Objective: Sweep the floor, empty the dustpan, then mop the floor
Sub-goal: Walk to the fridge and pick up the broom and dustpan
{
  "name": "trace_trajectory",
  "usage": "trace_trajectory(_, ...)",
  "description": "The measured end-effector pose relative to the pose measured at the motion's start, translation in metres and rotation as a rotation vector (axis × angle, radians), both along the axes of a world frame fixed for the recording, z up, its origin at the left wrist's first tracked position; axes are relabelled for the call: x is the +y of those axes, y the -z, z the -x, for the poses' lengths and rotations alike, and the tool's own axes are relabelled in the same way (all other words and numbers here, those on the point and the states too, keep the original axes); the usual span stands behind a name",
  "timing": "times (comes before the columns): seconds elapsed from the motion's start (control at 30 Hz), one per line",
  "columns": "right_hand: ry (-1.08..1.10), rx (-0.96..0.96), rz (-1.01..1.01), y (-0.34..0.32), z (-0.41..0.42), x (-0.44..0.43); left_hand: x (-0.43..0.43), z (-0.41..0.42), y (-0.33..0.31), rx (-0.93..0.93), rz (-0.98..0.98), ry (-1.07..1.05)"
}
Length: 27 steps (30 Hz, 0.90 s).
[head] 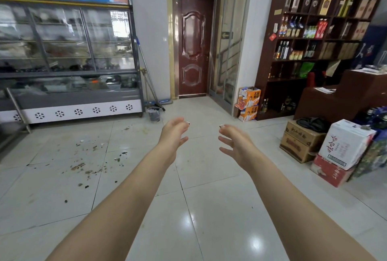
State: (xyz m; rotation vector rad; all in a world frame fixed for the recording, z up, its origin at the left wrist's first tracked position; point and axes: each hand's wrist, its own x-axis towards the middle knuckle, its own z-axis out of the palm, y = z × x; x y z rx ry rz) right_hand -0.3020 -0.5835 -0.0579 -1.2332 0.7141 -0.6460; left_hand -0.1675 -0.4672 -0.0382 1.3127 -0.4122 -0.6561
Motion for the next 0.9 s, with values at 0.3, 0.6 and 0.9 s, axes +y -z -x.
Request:
trace_trajectory(0.3, -0.004, 0.018, 0.023, -0.006, -0.063, -0.106, -0.106, -0.067, -0.006, 0.044, 0.042, -0.016)
trace_trajectory(0.6, 0.005, 0.006, 0.057, -0.015, -0.116, -0.202, -0.200, -0.117, -0.009, 0.031, 0.052, -0.018)
trace_trajectory(0.9, -0.029, -0.011, 0.054, -0.012, -0.124, -0.306, -0.298, -0.119, -0.014, 0.013, 0.030, -0.053)
